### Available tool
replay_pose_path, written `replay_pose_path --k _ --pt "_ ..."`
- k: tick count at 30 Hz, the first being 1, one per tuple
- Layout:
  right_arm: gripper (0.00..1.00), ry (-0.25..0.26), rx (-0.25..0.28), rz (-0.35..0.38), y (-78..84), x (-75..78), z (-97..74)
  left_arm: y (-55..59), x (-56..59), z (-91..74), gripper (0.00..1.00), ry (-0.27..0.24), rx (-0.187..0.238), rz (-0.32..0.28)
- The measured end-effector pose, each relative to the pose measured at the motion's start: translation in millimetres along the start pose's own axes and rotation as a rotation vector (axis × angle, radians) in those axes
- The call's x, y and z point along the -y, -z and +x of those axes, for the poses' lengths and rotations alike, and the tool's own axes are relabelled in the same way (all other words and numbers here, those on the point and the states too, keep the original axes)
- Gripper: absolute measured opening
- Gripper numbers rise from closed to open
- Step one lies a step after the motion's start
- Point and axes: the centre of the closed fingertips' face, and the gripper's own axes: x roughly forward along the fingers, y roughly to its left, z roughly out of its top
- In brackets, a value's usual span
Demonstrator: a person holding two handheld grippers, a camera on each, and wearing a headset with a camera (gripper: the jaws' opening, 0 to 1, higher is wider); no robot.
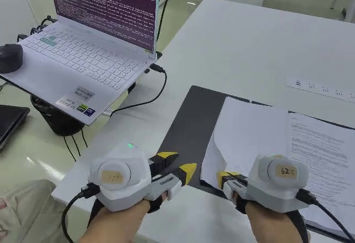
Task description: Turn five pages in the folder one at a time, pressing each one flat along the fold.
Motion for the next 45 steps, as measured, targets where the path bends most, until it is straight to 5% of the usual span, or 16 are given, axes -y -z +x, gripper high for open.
replay_pose_path --k 11,20,25,32,35,45 --pt "0.10 -0.033 -0.006 0.025 9.5 -14.3 7.6 6.6 2.2 4.7 0.24 0.004 -0.013 -0.010" --pt "0.16 -0.138 0.097 0.035 -3.3 -26.9 -13.4 8.3 6.8 23.5 0.24 0.027 -0.039 0.007" --pt "0.08 -0.084 0.128 0.006 -5.1 -0.4 -32.0 8.7 16.6 45.8 0.24 0.056 -0.055 0.036" --pt "0.06 -0.001 0.184 0.060 -17.9 45.0 -49.6 35.5 37.1 73.9 0.24 0.124 -0.142 0.132" --pt "0.04 0.018 0.206 0.070 -26.9 56.1 -52.8 52.1 35.2 81.0 0.24 0.124 -0.195 0.182" --pt "0.01 0.051 0.252 0.081 -49.5 82.9 -50.3 61.5 26.4 82.9 0.23 0.089 -0.199 0.192"
